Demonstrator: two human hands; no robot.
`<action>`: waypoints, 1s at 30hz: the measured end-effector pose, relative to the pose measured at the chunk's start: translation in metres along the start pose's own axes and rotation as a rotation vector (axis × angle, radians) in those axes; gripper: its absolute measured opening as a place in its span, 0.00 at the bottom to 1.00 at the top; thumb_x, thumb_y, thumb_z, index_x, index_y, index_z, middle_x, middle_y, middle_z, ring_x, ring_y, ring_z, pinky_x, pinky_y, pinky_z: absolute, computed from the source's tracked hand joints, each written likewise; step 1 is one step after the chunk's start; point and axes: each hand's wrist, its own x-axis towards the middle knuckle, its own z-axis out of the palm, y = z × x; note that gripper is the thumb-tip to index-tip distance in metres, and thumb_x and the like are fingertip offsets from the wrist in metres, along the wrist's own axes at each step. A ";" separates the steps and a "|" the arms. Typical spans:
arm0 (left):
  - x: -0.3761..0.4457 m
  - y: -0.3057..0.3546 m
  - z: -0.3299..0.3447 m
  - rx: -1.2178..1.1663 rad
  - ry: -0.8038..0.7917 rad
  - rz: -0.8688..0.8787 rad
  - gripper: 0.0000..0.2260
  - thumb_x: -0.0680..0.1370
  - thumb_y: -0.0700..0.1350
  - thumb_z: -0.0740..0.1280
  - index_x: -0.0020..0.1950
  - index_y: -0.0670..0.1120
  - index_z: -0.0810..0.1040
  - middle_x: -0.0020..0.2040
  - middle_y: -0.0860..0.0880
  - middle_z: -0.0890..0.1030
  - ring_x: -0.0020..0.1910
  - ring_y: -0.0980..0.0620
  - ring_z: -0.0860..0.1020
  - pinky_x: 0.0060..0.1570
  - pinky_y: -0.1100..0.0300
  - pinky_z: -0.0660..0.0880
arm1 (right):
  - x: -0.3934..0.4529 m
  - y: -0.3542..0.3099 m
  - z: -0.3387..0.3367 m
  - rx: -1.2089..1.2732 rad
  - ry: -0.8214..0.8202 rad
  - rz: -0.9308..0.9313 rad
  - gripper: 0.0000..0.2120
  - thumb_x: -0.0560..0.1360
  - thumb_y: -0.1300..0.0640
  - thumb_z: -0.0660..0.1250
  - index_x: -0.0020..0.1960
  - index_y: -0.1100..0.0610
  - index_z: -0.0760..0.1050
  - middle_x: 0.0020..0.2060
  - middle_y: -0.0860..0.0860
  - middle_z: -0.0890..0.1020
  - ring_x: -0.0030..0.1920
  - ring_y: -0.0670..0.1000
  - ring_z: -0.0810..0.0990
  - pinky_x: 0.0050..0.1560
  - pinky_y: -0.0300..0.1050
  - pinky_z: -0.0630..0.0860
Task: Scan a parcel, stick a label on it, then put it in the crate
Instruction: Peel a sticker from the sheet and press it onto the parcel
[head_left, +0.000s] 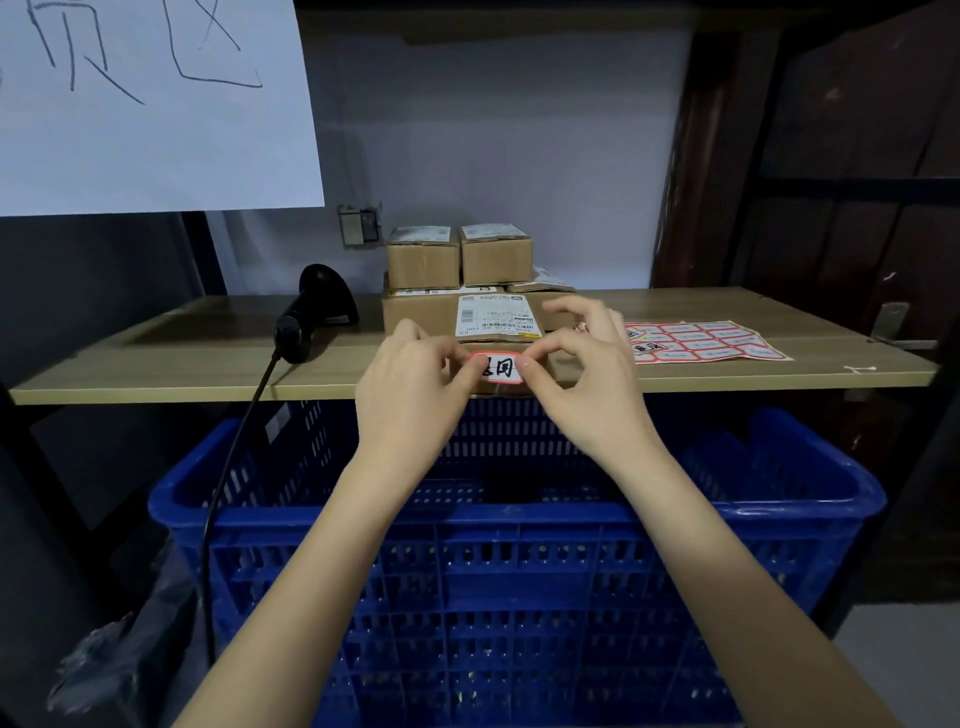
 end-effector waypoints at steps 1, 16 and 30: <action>0.000 0.001 0.001 0.017 0.017 -0.009 0.14 0.75 0.58 0.63 0.49 0.51 0.82 0.43 0.51 0.68 0.50 0.49 0.73 0.40 0.59 0.64 | 0.002 0.000 0.001 0.002 -0.014 -0.006 0.04 0.70 0.56 0.71 0.38 0.56 0.81 0.57 0.48 0.77 0.61 0.49 0.71 0.59 0.42 0.65; -0.004 0.006 0.019 0.181 0.207 0.125 0.14 0.77 0.54 0.62 0.49 0.44 0.80 0.49 0.45 0.73 0.52 0.44 0.73 0.33 0.56 0.61 | 0.005 0.002 0.012 0.041 0.068 0.023 0.04 0.70 0.61 0.71 0.37 0.60 0.80 0.48 0.52 0.82 0.51 0.49 0.79 0.53 0.42 0.72; 0.000 0.006 0.024 0.374 0.227 0.131 0.12 0.67 0.52 0.71 0.30 0.45 0.79 0.32 0.46 0.75 0.30 0.45 0.76 0.23 0.63 0.57 | 0.006 0.004 0.018 -0.030 0.082 -0.096 0.04 0.69 0.63 0.69 0.38 0.63 0.75 0.44 0.56 0.80 0.47 0.53 0.79 0.46 0.37 0.69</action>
